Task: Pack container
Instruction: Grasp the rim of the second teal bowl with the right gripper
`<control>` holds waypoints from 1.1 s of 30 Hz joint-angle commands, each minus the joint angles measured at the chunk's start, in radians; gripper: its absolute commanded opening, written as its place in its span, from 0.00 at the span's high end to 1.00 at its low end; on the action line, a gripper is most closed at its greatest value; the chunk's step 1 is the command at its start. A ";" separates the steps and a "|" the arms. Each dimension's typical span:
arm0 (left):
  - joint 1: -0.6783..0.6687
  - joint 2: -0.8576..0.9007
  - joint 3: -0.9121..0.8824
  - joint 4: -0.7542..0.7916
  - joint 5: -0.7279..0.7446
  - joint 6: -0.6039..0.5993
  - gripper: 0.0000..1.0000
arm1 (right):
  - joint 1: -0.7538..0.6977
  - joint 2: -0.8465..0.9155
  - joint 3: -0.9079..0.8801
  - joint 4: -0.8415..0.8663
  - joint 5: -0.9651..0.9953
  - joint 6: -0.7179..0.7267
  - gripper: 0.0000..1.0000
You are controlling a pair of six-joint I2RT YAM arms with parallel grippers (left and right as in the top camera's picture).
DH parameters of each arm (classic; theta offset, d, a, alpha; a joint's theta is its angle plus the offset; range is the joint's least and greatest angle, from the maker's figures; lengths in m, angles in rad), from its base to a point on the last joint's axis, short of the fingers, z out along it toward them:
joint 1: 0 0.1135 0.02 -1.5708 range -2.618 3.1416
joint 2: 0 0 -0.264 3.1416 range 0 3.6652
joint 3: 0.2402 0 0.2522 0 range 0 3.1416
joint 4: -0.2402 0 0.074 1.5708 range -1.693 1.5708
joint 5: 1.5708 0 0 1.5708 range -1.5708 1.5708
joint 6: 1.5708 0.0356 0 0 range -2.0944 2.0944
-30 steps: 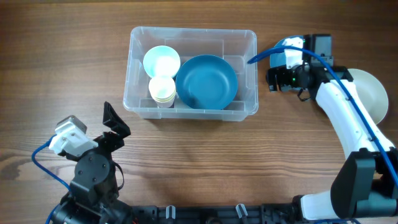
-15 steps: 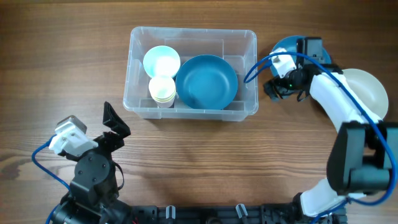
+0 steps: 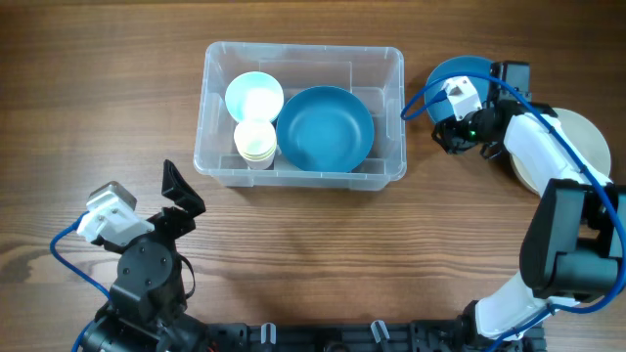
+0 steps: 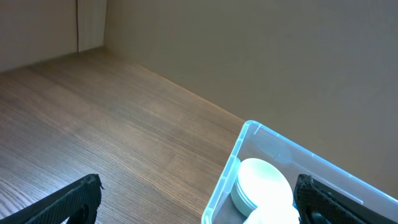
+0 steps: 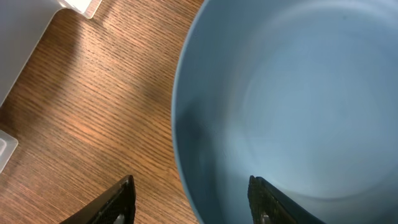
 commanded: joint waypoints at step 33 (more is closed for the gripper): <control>0.006 -0.006 0.000 -0.001 -0.013 -0.009 0.00 | -0.024 0.078 -0.002 0.072 -0.035 0.089 0.96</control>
